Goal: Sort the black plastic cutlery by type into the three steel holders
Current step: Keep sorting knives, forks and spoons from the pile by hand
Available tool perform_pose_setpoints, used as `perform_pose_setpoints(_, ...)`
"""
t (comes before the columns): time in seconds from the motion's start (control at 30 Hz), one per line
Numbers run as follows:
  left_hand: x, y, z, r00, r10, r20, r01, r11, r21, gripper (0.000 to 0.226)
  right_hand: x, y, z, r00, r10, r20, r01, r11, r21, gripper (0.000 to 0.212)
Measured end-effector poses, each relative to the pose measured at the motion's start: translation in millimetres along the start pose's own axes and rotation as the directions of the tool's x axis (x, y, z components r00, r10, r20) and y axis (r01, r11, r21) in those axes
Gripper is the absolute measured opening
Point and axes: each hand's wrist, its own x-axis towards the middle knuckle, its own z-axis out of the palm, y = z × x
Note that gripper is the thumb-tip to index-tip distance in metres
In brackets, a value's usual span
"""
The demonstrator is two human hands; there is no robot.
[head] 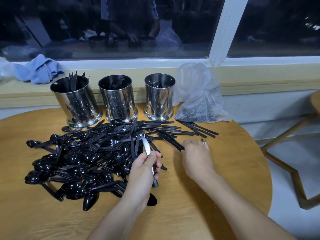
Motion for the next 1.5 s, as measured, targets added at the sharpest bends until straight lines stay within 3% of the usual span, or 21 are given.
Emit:
perform_pose_setpoints(0.07,0.4,0.9,1.8,1.000,0.006,-0.012,-0.007,1.000,-0.030,0.016,-9.7,-3.6,-9.6,0.997,0.033,0.067,-0.054,0.937,0.346,0.011)
perform_pose_setpoints(0.13,0.1,1.2,6.7,1.000,0.012,-0.005,-0.012,0.998,-0.064,0.019,-23.9,-13.2,-18.1,0.975,-0.040,0.220,-0.119,0.740,0.662,0.016)
perform_pose_setpoints(0.2,0.2,-0.5,13.4,1.000,0.022,-0.008,-0.023,0.992,-0.123,0.031,-40.9,-25.3,-25.0,0.946,-0.167,0.278,-0.109,0.644,0.757,0.018)
perform_pose_setpoints(0.27,0.8,-2.1,16.7,0.999,0.017,-0.041,-0.023,0.987,-0.160,0.035,-52.5,-32.3,-28.4,0.934,-0.237,0.267,-0.058,0.635,0.770,0.020)
perform_pose_setpoints(0.4,1.7,-0.3,16.1,0.995,-0.007,-0.100,-0.019,0.964,-0.264,0.033,-41.9,-22.5,-37.8,0.945,-0.233,0.229,-0.060,0.566,0.822,0.019)
perform_pose_setpoints(0.47,3.3,3.5,13.5,0.991,-0.025,-0.128,-0.019,0.944,-0.330,0.028,-18.9,-5.1,-34.9,0.984,-0.118,0.133,-0.033,0.611,0.791,0.020)
perform_pose_setpoints(0.53,3.8,6.0,11.6,0.992,-0.055,-0.116,0.009,0.933,-0.361,0.027,13.9,17.8,-24.2,0.999,-0.007,-0.039,0.030,0.783,0.621,0.010)
perform_pose_setpoints(0.57,3.2,5.7,10.4,0.992,-0.069,-0.102,0.029,0.936,-0.351,0.027,30.7,28.0,-18.3,0.997,0.002,-0.082,0.038,0.876,0.481,0.014)
perform_pose_setpoints(0.67,-1.0,1.7,8.4,0.994,-0.077,-0.079,0.053,0.963,-0.265,0.027,69.0,46.2,-4.1,0.999,-0.036,0.005,0.035,0.989,0.143,0.033)
perform_pose_setpoints(0.77,-3.3,-3.6,5.6,0.995,-0.062,-0.074,0.045,0.975,-0.218,0.029,81.9,47.6,4.0,0.995,-0.099,0.020,0.099,0.995,0.006,0.031)
perform_pose_setpoints(0.97,-2.4,-8.5,-2.0,0.996,-0.058,-0.062,0.046,0.983,-0.179,0.031,67.7,43.8,9.5,0.994,-0.092,-0.052,0.093,0.995,0.024,0.019)
perform_pose_setpoints(1.17,-3.9,-9.5,-0.1,0.998,-0.041,-0.055,0.032,0.989,-0.148,0.029,37.6,28.5,-1.5,0.996,-0.092,0.016,0.089,0.986,0.144,0.011)
perform_pose_setpoints(1.5,-18.3,-4.6,0.6,0.998,-0.049,-0.035,0.045,0.993,-0.113,0.024,-14.5,8.1,2.5,0.996,-0.076,0.044,0.072,0.994,0.087,0.005)
